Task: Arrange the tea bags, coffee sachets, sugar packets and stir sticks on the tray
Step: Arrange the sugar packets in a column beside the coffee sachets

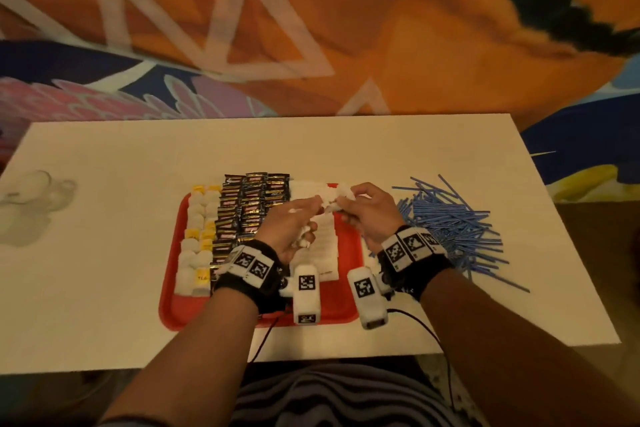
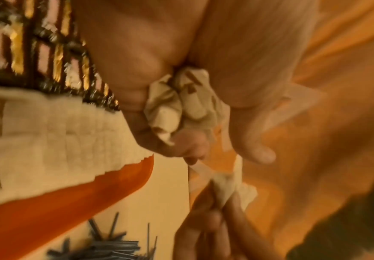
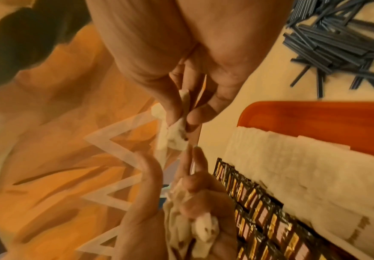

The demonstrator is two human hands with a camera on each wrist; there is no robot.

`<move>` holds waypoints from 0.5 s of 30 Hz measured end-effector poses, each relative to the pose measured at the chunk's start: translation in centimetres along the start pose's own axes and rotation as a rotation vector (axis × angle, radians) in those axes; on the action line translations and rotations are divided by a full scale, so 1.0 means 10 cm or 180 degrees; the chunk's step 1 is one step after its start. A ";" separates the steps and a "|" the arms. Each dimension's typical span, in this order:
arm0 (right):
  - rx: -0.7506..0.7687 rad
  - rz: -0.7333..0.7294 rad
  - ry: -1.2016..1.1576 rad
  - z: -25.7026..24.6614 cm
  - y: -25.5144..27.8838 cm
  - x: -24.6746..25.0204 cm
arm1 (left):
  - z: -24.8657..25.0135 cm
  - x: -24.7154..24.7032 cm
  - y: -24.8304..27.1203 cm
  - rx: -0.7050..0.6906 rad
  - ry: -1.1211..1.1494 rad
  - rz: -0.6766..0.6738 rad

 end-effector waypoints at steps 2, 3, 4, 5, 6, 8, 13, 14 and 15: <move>-0.0073 -0.0089 -0.0057 0.05 0.07 -0.18 | 0.02 0.09 0.05 -0.0280 -0.0341 0.0099; -0.0152 -0.0136 -0.0055 0.09 0.09 -0.26 | 0.04 0.15 0.05 -0.0383 -0.0378 0.0179; -0.0232 -0.0161 -0.0028 0.12 0.11 -0.32 | 0.05 0.20 0.06 -0.0454 -0.0389 0.0240; -0.0306 -0.0158 0.0000 0.15 0.13 -0.37 | 0.06 0.27 0.06 -0.0502 -0.0376 0.0277; -0.0356 -0.0131 0.0021 0.18 0.13 -0.41 | 0.07 0.32 0.06 -0.0531 -0.0380 0.0293; -0.0321 -0.0023 0.0072 0.22 0.15 -0.46 | 0.08 0.40 0.07 -0.0558 -0.0466 0.0274; 0.0326 0.0374 0.0387 0.25 0.16 -0.50 | 0.05 0.52 0.12 -0.0491 -0.0506 0.0239; 0.0360 0.0455 0.0332 0.26 0.17 -0.50 | 0.03 0.53 0.13 -0.0454 -0.0463 0.0257; 0.0339 0.0488 0.0272 0.27 0.17 -0.50 | 0.02 0.54 0.13 -0.0427 -0.0421 0.0277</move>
Point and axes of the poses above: each hand's wrist, its own y-axis away from the middle knuckle, its own x-axis out of the back of the hand, z = x × y, the point moved 3 cm from there along -y, towards the middle knuckle, and after that the axes turned 1 degree about x, right-handed, at the moved point
